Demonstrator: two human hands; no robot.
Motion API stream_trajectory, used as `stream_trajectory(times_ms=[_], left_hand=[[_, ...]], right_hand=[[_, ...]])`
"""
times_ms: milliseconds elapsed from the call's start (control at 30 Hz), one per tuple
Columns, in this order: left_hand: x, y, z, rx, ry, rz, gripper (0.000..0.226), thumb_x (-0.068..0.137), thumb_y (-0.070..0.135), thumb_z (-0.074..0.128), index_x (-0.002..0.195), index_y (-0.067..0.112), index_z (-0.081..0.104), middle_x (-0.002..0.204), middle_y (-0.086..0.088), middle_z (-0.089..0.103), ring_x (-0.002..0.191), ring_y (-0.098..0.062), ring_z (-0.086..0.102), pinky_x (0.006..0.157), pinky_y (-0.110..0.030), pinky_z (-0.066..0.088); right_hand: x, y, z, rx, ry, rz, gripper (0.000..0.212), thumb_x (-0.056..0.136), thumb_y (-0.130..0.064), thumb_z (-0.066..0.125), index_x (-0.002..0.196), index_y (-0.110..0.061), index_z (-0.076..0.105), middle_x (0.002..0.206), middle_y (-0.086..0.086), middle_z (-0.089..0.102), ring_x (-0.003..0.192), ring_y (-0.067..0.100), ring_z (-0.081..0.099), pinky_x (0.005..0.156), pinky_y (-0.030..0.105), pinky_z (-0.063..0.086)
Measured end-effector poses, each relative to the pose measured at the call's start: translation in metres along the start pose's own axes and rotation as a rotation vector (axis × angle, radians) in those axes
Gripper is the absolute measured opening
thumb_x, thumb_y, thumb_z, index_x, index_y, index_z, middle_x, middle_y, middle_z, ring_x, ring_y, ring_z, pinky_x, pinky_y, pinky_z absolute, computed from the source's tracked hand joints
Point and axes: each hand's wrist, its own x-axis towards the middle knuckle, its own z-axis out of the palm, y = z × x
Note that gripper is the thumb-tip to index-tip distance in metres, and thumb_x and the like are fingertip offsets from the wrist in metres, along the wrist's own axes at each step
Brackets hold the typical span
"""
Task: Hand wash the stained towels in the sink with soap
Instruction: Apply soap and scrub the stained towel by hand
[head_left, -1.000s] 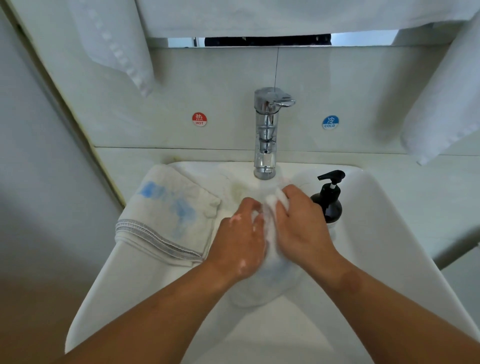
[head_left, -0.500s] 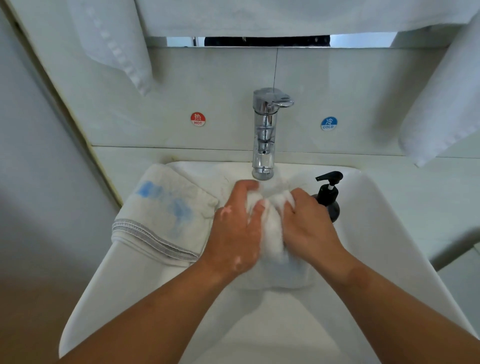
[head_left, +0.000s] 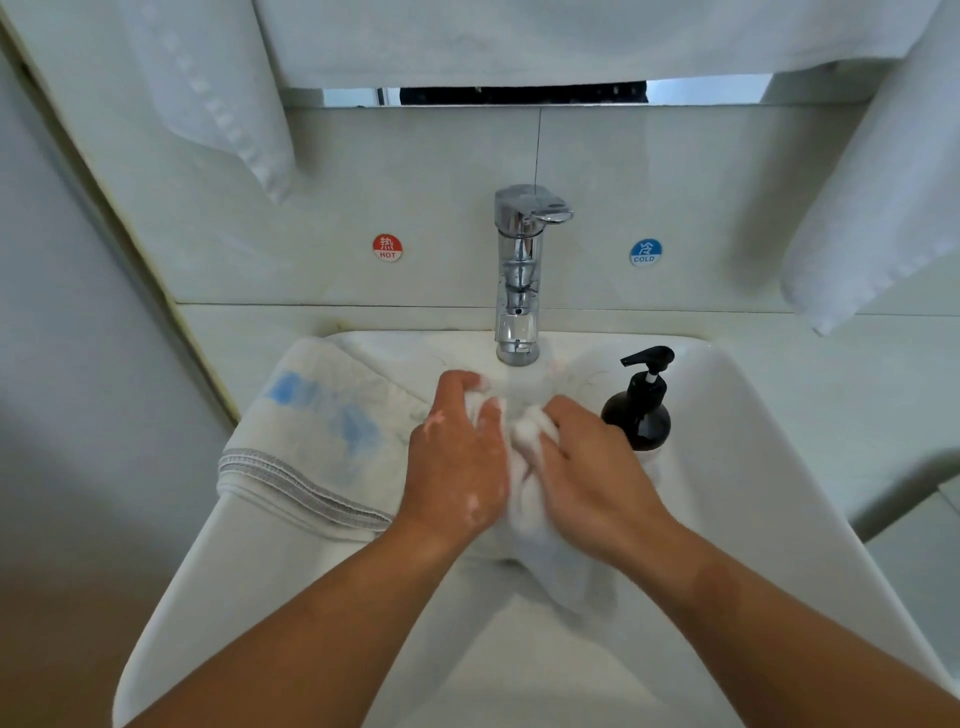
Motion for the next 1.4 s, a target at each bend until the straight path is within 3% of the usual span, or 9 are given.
stream_trajectory(times_ms=[167,267,400,600,767,900,1000,1200,1400], left_hand=[[-0.016,0.0,-0.003,0.164,-0.208,0.1,0.019,0.107,0.031,0.041,0.121,0.027,0.052,0.108,0.003,0.066,0.099,-0.023,0.064,0.082,-0.03,0.044],[-0.018,0.009,-0.002,0.003,-0.126,0.179,0.022,0.104,0.03,0.05,0.125,0.028,0.052,0.106,0.009,0.065,0.097,-0.014,0.061,0.085,-0.027,0.043],[-0.002,0.01,0.0,0.03,0.006,0.003,0.022,0.104,0.029,0.048,0.125,0.023,0.051,0.11,0.001,0.065,0.096,-0.02,0.06,0.074,-0.021,0.034],[-0.011,0.002,-0.002,0.135,-0.228,0.093,0.019,0.107,0.031,0.043,0.123,0.028,0.051,0.107,0.009,0.062,0.098,-0.016,0.059,0.076,-0.022,0.036],[0.001,0.004,0.0,-0.049,-0.009,0.01,0.016,0.103,0.028,0.052,0.118,0.026,0.051,0.102,0.009,0.061,0.094,-0.017,0.058,0.078,-0.024,0.038],[-0.007,0.001,-0.003,0.202,-0.128,0.001,0.021,0.107,0.026,0.04,0.124,0.022,0.051,0.112,-0.002,0.065,0.098,-0.024,0.059,0.076,-0.026,0.035],[-0.014,0.006,-0.005,0.101,-0.209,0.112,0.022,0.106,0.03,0.044,0.125,0.025,0.054,0.113,0.011,0.063,0.103,-0.015,0.059,0.083,-0.023,0.038],[0.0,0.006,0.0,0.006,0.02,-0.02,0.015,0.104,0.03,0.049,0.118,0.027,0.051,0.103,0.012,0.06,0.102,-0.018,0.059,0.077,-0.021,0.034],[-0.015,0.002,-0.003,0.155,-0.15,0.144,0.021,0.106,0.029,0.041,0.122,0.024,0.053,0.106,0.004,0.066,0.1,-0.022,0.063,0.079,-0.026,0.039]], right_hand=[[0.012,0.0,-0.001,0.024,0.152,0.033,0.015,0.102,-0.019,0.047,0.088,-0.021,0.042,0.08,0.001,0.054,0.076,0.025,0.053,0.061,0.03,0.028],[0.017,0.014,-0.008,-0.067,0.064,0.137,0.019,0.103,-0.02,0.042,0.084,-0.019,0.04,0.079,0.0,0.049,0.077,0.023,0.05,0.061,0.031,0.031],[0.0,0.001,0.0,0.067,0.037,-0.025,0.028,0.102,-0.026,0.05,0.076,-0.026,0.04,0.078,-0.004,0.053,0.075,0.02,0.05,0.069,0.038,0.042],[0.016,0.001,-0.002,0.027,0.188,0.033,0.008,0.103,-0.02,0.045,0.096,-0.022,0.045,0.084,0.001,0.056,0.083,0.028,0.054,0.066,0.033,0.03],[0.004,0.003,-0.001,-0.007,0.037,0.008,0.022,0.103,-0.023,0.047,0.082,-0.022,0.039,0.076,-0.004,0.048,0.08,0.026,0.05,0.066,0.034,0.033],[0.002,-0.006,0.005,0.054,0.103,-0.099,0.02,0.102,-0.02,0.051,0.084,-0.023,0.043,0.078,-0.001,0.055,0.078,0.027,0.053,0.066,0.035,0.036],[0.016,0.003,-0.004,0.052,0.192,0.03,0.017,0.103,-0.017,0.045,0.086,-0.021,0.041,0.077,-0.001,0.051,0.078,0.026,0.051,0.064,0.031,0.028],[-0.001,0.004,0.001,-0.013,0.003,-0.066,0.02,0.102,-0.022,0.049,0.083,-0.021,0.041,0.078,-0.003,0.052,0.08,0.028,0.054,0.067,0.036,0.038],[0.013,0.001,0.0,0.035,0.215,-0.034,0.012,0.101,-0.019,0.048,0.091,-0.023,0.043,0.082,0.006,0.058,0.078,0.03,0.055,0.065,0.033,0.032]])
